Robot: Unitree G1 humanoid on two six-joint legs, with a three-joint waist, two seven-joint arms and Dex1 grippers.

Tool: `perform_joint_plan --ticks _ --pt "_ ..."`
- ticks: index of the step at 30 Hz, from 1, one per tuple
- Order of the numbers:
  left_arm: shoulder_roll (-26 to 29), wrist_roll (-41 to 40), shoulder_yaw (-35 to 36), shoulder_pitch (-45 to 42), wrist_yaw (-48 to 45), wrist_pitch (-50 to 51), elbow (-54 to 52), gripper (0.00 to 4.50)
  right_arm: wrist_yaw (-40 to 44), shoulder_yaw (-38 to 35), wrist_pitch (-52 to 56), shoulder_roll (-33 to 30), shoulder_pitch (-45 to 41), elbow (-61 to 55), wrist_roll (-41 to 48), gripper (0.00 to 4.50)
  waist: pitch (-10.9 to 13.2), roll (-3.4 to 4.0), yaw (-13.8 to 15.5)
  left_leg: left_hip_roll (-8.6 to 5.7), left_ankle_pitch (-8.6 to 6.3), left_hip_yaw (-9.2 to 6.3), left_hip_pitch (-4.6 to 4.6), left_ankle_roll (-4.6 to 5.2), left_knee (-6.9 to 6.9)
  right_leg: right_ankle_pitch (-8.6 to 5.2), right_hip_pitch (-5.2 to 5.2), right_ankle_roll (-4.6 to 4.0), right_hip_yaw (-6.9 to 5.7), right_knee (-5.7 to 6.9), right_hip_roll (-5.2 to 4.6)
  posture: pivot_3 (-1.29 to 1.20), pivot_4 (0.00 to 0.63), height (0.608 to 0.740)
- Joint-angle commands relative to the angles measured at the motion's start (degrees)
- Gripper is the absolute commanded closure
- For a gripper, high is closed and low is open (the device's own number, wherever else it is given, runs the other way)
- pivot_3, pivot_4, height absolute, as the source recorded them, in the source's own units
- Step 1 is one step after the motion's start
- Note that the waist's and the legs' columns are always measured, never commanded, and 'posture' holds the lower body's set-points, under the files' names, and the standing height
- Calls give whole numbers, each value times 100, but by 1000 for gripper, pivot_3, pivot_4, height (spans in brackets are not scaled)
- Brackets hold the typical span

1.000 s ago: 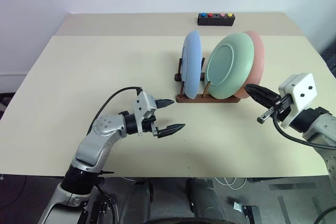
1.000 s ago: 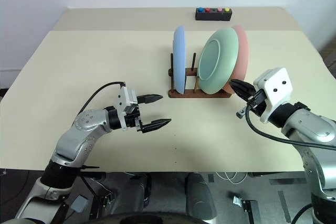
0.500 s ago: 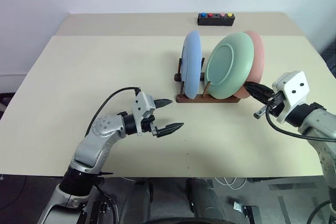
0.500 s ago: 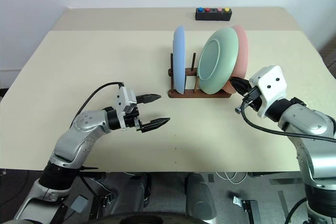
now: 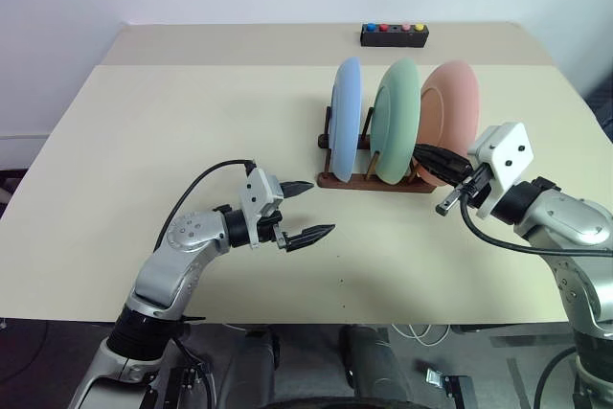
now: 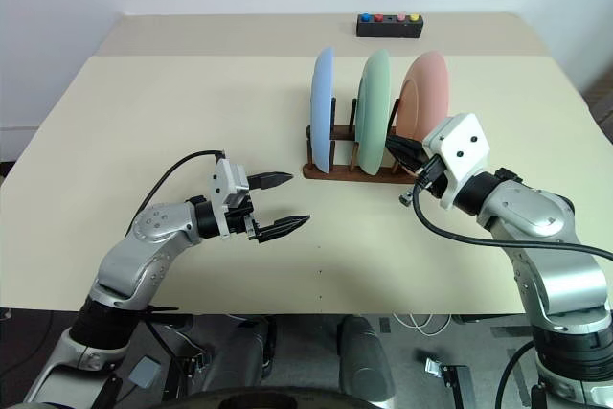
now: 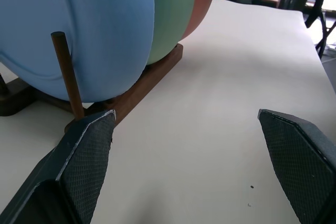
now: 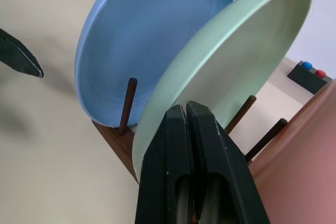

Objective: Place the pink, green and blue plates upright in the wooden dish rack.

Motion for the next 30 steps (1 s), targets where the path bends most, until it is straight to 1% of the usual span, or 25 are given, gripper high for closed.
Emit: perform_joint_plan --ticks 1,7,12,16,17,19,23,24,28,30 --pt "-5 -41 42 17 11 -35 -213 0 82 -253 -234 -22 -123 -49 42 4455 0 0 0 0 0 0 0 0 0 0 0 0 0 0 0 0 150 730" --pt "-2 -47 32 22 10 -50 -189 0 424 -962 -762 -133 -158 163 240 4455 0 0 8 0 0 0 0 0 1 0 1 0 0 0 0 0 150 730" --pt "-18 -36 15 -21 -23 -80 -115 0 419 -1861 -768 -328 -420 404 636 4455 0 0 7 0 0 0 1 0 2 1 1 1 0 1 0 0 150 730" --pt "-24 45 128 -68 37 -233 57 0 -219 -2323 -1121 -403 -531 1483 -85 4455 -3 -5 15 0 0 0 1 0 2 1 4 0 0 0 0 0 150 730" --pt "-18 70 180 -69 71 -291 116 0 -269 -2379 -1212 -387 -464 1733 -190 4455 -3 -5 19 0 0 1 2 0 3 0 6 0 0 -1 -1 0 150 730" --pt "5 102 368 -63 198 -396 285 0 -100 -2402 -1305 -266 -169 1979 -145 4455 -3 -4 18 -1 0 1 2 0 3 0 6 -1 0 -1 -1 0 150 730" --pt "158 321 713 35 435 -690 681 0 215 -2144 -1603 47 432 2428 -184 4455 -3 1 -33 1 0 -1 14 1 -9 3 6 5 1 5 2 0 150 730" --pt "181 364 793 77 470 -790 764 0 219 -2098 -1727 111 494 2609 -258 4455 -4 3 -43 1 0 2 15 1 -8 3 6 5 2 6 2 0 150 730" --pt "237 410 1041 224 574 -962 999 0 500 -2065 -1803 291 588 3091 -22 4455 -4 4 -33 1 0 8 19 1 -6 1 9 2 7 6 1 0 150 730" --pt "309 421 1197 405 585 -1038 1045 0 821 -1993 -1839 319 613 3335 103 4455 -4 4 -30 1 0 8 19 1 -6 2 9 2 7 6 1 0 150 730"
